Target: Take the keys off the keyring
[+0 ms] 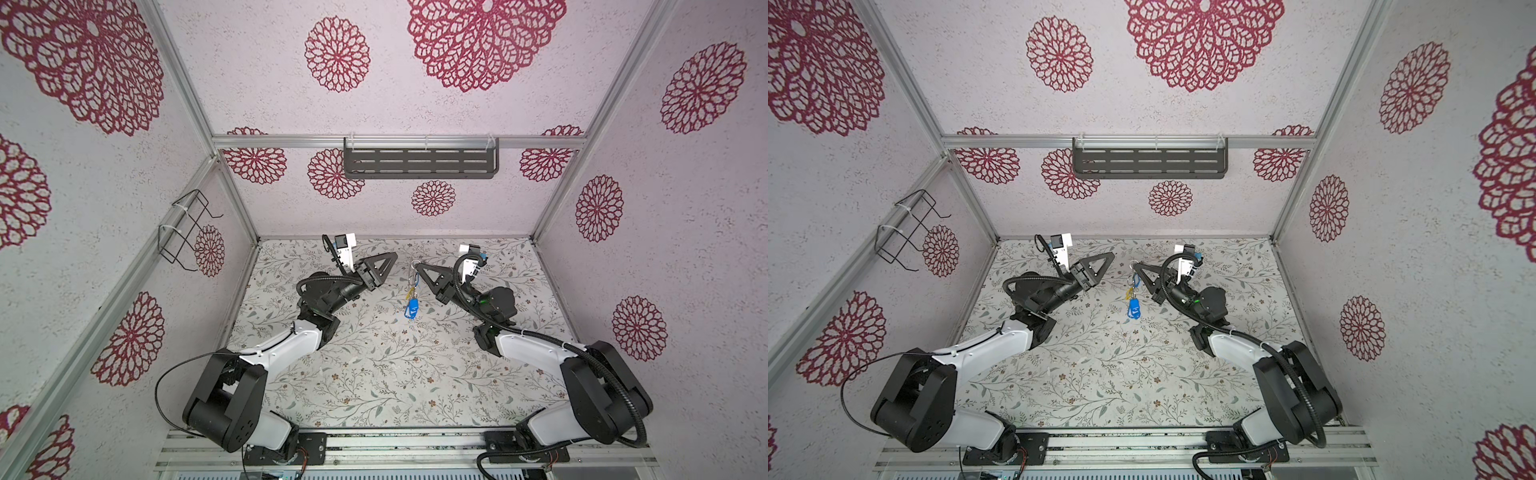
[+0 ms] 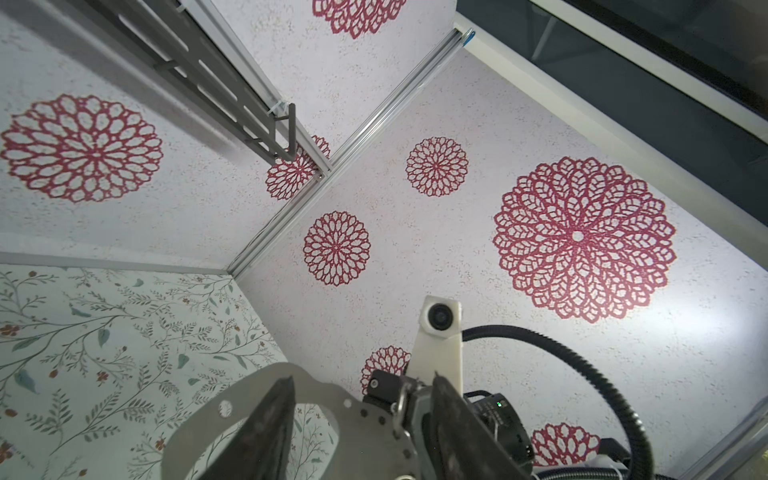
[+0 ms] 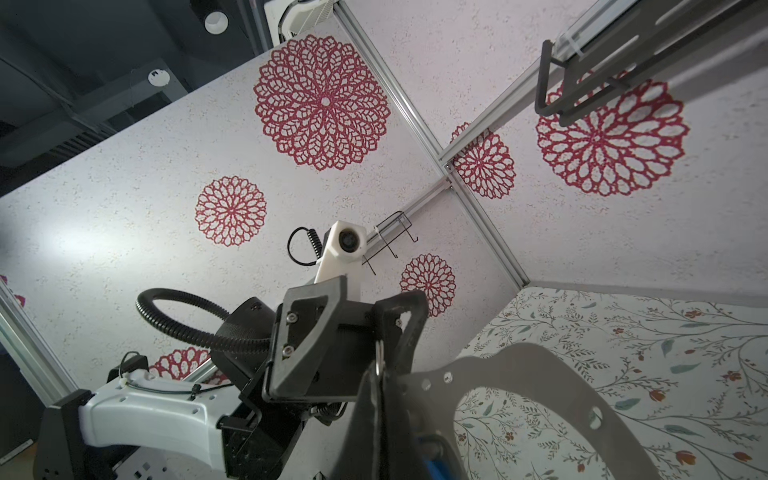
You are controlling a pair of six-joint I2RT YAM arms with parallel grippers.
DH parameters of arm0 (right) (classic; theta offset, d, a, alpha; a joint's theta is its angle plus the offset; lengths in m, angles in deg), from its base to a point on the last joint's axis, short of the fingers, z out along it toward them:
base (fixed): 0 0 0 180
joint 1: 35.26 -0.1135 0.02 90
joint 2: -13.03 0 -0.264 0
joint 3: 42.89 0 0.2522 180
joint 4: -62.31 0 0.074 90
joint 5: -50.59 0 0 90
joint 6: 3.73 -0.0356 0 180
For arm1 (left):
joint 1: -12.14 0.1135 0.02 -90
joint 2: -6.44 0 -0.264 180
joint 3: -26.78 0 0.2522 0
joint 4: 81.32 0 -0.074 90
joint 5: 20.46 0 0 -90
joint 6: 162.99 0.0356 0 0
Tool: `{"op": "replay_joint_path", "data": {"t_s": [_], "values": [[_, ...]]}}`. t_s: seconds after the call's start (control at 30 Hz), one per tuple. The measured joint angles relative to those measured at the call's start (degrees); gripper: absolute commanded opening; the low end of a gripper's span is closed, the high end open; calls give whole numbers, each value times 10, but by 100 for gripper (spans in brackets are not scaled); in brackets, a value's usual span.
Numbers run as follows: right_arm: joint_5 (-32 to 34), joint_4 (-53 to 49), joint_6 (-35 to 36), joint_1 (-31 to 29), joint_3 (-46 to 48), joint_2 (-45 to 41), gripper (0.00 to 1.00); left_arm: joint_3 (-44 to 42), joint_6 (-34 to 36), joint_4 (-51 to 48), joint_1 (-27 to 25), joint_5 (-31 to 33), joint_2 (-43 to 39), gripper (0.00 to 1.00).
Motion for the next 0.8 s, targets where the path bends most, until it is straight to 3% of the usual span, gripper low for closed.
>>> {"op": "replay_joint_path", "data": {"t_s": [0.23,0.8], "values": [[19,46,-39,0,-2,25,0,0,-11,54,-31,6,27,34],[50,89,-59,-12,-2,25,0,20,-56,115,-53,7,87,25]]}}
